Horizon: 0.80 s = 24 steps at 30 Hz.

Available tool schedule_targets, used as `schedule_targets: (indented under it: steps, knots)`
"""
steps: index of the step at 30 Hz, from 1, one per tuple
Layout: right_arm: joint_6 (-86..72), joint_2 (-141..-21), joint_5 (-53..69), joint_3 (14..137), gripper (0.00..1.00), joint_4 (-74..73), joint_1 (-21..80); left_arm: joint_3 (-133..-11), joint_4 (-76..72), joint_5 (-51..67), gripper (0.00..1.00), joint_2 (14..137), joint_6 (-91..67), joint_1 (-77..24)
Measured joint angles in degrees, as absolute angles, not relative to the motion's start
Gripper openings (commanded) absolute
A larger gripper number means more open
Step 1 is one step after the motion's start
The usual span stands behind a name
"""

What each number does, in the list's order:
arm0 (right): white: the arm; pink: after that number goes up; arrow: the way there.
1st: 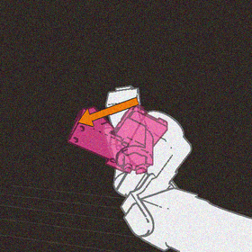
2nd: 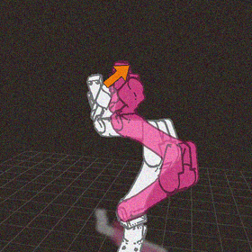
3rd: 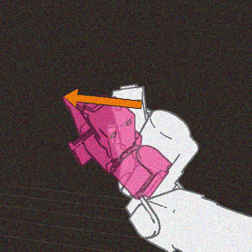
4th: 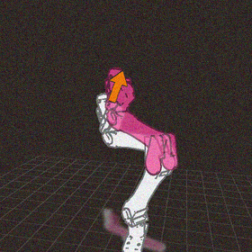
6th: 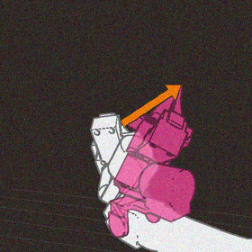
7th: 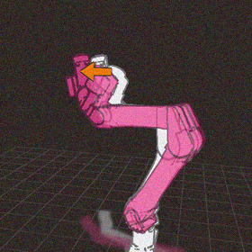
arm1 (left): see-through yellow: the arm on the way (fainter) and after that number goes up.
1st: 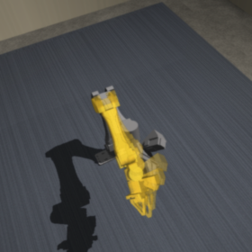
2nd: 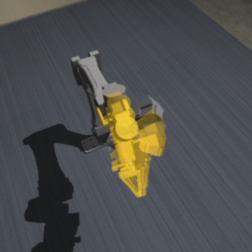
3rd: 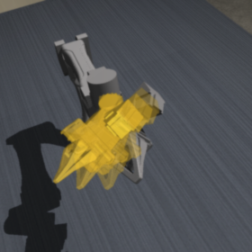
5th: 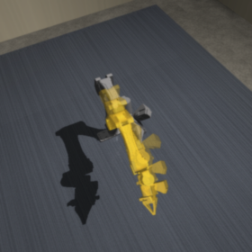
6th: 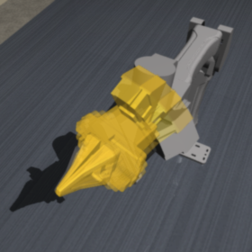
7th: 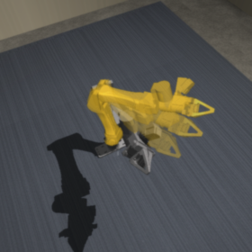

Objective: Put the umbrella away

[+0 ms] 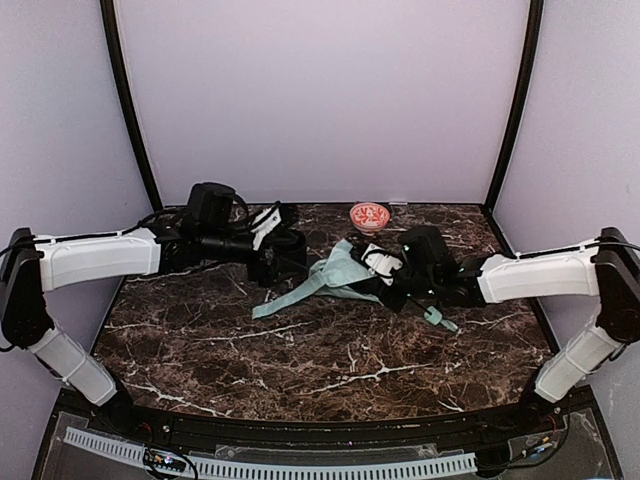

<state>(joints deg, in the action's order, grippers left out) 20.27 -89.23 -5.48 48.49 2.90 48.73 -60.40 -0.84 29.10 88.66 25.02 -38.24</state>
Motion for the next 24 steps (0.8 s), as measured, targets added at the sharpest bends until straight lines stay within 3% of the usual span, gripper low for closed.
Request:
schedule_targets:
  steps: [5, 10, 17, 21, 24]
  knots:
    - [16.1, -80.9, -3.2, 48.5, 0.00, 4.7, 44.6, -59.6, -8.8, 28.1, 0.79, 84.9, 24.3, -38.9]
    - [16.2, -76.8, -2.1, 48.5, 0.00, 6.9, 44.7, -60.0, -9.1, 25.3, 0.81, 90.5, 24.9, -38.9]
    - [16.8, -76.6, -3.0, 49.0, 0.00, 6.0, 44.8, -60.9, -10.8, 29.6, 0.69, 96.8, 20.6, -38.9]
    - [16.7, -76.6, -3.5, 50.5, 0.00, 5.8, 44.4, -52.8, -21.7, 31.2, 0.61, 92.7, 14.8, -38.9]
    - [16.6, -76.6, -2.9, 52.0, 0.00, 5.5, 43.8, -45.2, -29.3, 31.0, 0.61, 86.9, 11.9, -38.9]
